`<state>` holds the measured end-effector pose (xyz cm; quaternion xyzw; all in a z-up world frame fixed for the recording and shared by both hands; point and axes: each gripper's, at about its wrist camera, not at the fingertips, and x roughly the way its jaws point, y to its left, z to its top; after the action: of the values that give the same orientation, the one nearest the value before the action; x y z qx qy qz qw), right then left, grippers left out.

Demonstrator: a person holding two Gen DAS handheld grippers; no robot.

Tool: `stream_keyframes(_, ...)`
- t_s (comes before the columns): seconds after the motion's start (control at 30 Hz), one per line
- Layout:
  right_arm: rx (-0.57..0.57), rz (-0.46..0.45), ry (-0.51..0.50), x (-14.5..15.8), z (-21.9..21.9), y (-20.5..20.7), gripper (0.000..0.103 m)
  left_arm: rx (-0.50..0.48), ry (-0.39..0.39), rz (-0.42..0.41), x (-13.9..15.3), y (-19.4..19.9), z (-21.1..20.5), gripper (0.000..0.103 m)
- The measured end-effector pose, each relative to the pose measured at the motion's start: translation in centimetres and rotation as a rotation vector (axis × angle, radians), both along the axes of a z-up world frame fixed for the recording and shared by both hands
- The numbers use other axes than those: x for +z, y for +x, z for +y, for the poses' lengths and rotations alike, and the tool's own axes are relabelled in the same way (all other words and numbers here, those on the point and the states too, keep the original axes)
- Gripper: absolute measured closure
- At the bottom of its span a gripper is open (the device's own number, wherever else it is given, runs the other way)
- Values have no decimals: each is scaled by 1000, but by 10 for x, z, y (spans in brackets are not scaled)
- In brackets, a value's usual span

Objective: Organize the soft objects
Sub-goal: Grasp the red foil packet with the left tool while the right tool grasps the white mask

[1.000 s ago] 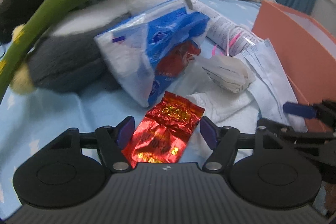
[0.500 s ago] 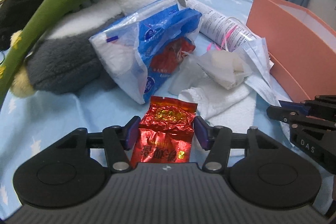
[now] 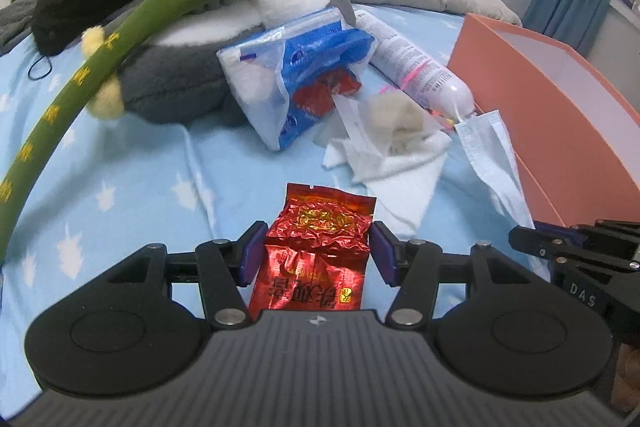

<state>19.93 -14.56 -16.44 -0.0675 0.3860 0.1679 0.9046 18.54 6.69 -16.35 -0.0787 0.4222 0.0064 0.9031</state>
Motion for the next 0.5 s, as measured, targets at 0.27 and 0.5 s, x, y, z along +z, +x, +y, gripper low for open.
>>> stream_keyframes(0.27,13,13,27,7,-5,-37,91,28,-54,13,5,-42,-7,41)
stream_keyframes(0.5,-2,19,61,15,-11,-54,91,37,-86,2,16,-61,-13,41)
